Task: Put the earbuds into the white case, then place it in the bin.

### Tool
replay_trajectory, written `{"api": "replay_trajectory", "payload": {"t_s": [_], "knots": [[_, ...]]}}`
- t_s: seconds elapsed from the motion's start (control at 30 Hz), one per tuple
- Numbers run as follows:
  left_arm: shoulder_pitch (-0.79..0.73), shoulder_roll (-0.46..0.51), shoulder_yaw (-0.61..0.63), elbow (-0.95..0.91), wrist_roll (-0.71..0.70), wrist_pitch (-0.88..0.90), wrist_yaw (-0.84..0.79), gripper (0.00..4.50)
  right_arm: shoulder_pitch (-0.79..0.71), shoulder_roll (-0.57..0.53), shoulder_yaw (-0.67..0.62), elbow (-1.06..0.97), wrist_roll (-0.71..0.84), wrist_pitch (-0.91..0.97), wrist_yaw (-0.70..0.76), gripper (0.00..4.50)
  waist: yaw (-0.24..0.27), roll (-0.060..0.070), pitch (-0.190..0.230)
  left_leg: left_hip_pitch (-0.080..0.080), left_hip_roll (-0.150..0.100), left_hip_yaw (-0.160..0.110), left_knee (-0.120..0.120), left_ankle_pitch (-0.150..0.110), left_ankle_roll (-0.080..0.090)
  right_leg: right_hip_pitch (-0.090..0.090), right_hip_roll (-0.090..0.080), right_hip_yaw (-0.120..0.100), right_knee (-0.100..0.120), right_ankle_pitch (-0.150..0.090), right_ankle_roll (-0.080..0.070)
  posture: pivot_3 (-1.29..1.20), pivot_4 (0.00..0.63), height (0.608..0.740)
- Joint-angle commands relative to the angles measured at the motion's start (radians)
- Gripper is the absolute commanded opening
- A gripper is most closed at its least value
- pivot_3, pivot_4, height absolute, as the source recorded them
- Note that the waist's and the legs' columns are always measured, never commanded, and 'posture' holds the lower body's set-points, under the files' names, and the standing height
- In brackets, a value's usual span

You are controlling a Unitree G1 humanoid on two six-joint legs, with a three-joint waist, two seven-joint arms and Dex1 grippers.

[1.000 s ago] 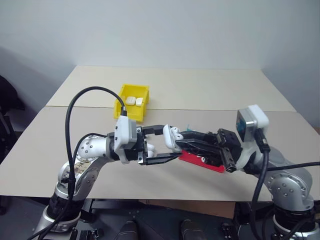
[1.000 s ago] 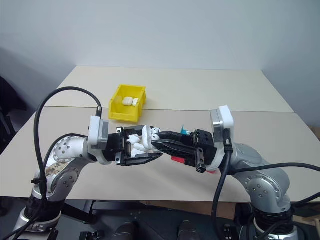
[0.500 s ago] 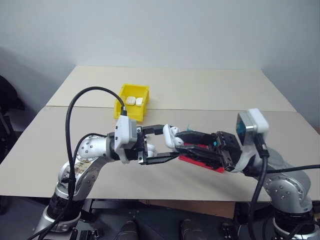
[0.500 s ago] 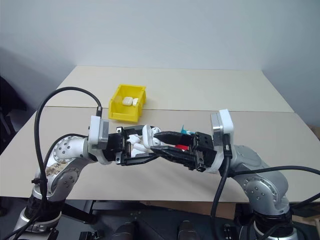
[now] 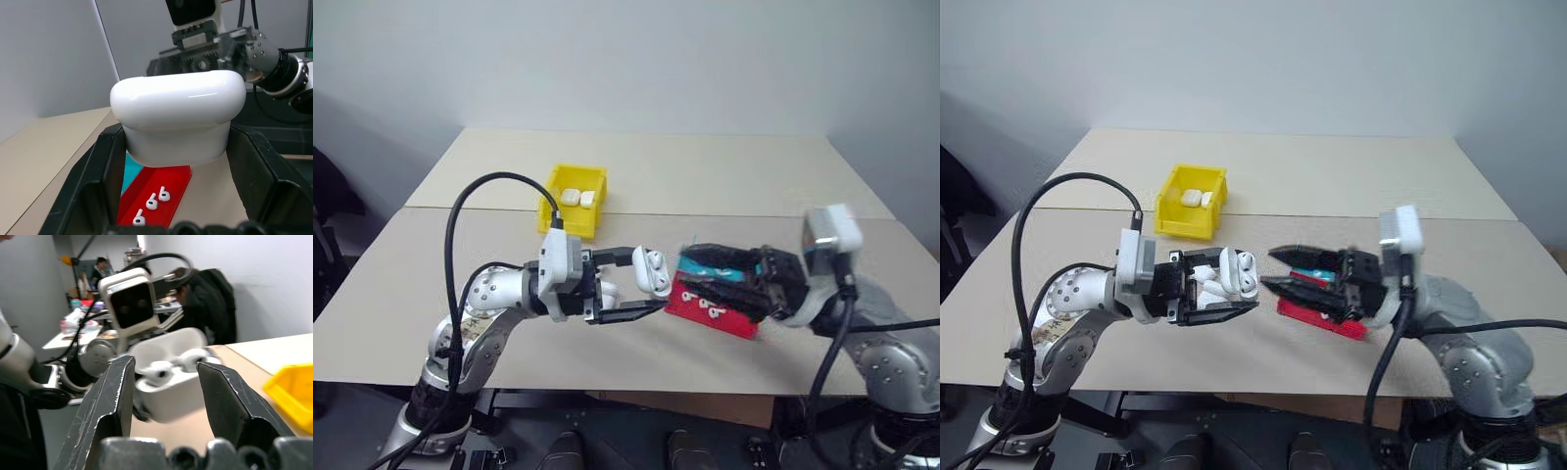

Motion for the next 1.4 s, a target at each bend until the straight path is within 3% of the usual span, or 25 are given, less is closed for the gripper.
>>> {"api": "replay_trajectory", "payload": {"t_s": [0.03, 0.1, 0.3, 0.47, 0.9, 1.17, 1.4], "knots": [[-0.039, -0.007, -0.041, 0.038, 0.062, -0.036, -0.007, 2.82, -0.103, -0.072, -0.036, 0.008, 0.058, 0.030, 0.022, 2.32, -0.002, 0.000, 0.000, 0.000, 0.000, 0.000, 0.000, 0.000, 0.000, 0.000, 0.000, 0.000, 0.000, 0.000, 0.000, 0.00, 0.150, 0.740], [-0.063, -0.007, -0.072, 0.068, 0.105, -0.030, -0.001, 2.82, -0.159, -0.107, -0.010, 0.020, 0.050, 0.060, 0.016, 1.97, -0.003, 0.000, 0.000, 0.000, 0.000, 0.000, 0.000, 0.000, 0.000, -0.001, 0.000, 0.000, 0.000, 0.000, 0.000, 0.00, 0.150, 0.740], [-0.126, -0.038, -0.116, 0.122, 0.141, -0.012, 0.003, 2.82, -0.258, -0.117, 0.087, 0.006, 0.008, 0.076, 0.026, 0.04, -0.002, 0.000, 0.000, -0.001, 0.000, 0.000, 0.000, 0.000, 0.001, -0.001, 0.000, 0.000, -0.001, 0.000, 0.000, 0.00, 0.150, 0.740], [-0.157, -0.074, -0.145, 0.133, 0.154, -0.006, 0.001, 2.82, -0.299, -0.108, 0.181, 0.024, -0.098, 0.069, 0.017, 0.04, 0.001, 0.000, 0.000, -0.002, 0.000, 0.000, -0.002, 0.003, 0.005, -0.002, 0.000, 0.000, -0.001, -0.001, 0.001, 0.00, 0.150, 0.740], [-0.154, -0.073, -0.127, 0.107, 0.138, 0.003, -0.015, 2.82, -0.259, -0.125, 0.231, -0.010, -0.251, 0.030, 0.060, 0.04, 0.003, 0.000, 0.000, -0.003, 0.000, 0.000, 0.000, 0.003, 0.005, -0.002, 0.000, 0.000, 0.000, -0.001, 0.001, 0.00, 0.150, 0.740], [-0.134, -0.069, -0.101, 0.098, 0.125, -0.017, -0.016, 2.82, -0.238, -0.163, 0.174, 0.016, -0.250, 0.027, 0.084, 0.04, 0.003, 0.000, 0.000, -0.003, 0.000, 0.000, 0.000, 0.003, 0.005, -0.002, 0.000, 0.000, 0.000, -0.001, 0.001, 0.00, 0.150, 0.740], [-0.112, -0.075, -0.090, 0.100, 0.137, -0.037, 0.000, 2.82, -0.256, -0.121, 0.027, 0.047, -0.094, 0.029, 0.070, 0.04, 0.003, 0.000, 0.000, -0.003, 0.000, 0.000, 0.000, 0.003, 0.005, -0.002, 0.000, 0.000, 0.000, -0.001, 0.001, 0.00, 0.150, 0.740]]}}
